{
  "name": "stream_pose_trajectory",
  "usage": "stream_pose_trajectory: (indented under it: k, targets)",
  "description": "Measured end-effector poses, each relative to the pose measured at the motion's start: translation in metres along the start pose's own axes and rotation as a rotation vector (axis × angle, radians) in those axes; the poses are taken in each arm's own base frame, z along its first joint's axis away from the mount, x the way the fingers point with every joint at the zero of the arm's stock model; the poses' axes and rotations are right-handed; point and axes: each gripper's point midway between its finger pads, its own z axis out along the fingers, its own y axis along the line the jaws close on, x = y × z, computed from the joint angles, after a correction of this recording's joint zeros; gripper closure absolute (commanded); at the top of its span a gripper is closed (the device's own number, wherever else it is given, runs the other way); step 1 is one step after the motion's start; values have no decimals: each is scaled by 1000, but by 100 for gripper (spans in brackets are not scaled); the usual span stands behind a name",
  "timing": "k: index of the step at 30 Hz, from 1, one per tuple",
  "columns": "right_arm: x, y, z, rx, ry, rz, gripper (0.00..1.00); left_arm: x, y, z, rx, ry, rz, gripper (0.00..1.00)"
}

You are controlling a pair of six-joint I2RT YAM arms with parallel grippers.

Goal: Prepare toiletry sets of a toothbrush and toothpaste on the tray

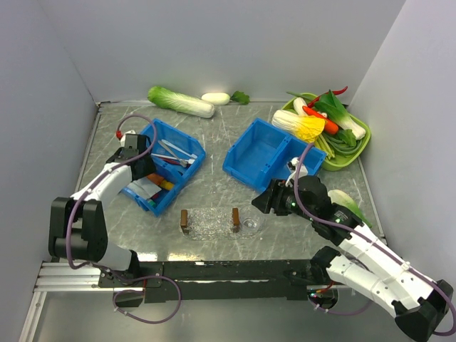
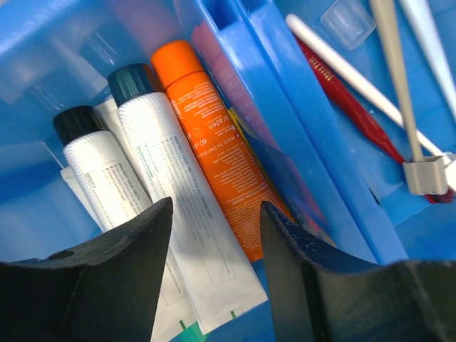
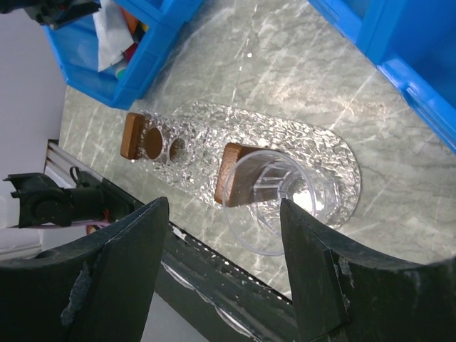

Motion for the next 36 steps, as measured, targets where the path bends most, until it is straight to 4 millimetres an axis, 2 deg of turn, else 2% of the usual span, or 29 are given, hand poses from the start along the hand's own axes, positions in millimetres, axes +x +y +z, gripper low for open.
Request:
stream_pose_trajectory:
  k: [5, 8, 12, 18, 27, 36]
  targets:
    - [2, -2, -1, 3, 1, 3, 28, -10, -4, -12, 30, -40, -19, 47]
    - [2, -3, -1, 10, 4, 3, 29, -10, -18, -21, 75, -54, -29, 48]
    - [1, -5, -1, 20, -3, -1, 29, 9, -39, -30, 132, -24, -46, 49]
    - [2, -6, -2, 21, -4, -4, 29, 36, -55, -35, 162, 40, -122, 50]
    - [-1, -4, -10, 3, -32, -7, 28, 46, -60, -34, 151, 71, -277, 56]
    - [-2, -3, -11, 2, -37, -7, 29, 62, -54, -29, 123, 101, -389, 58]
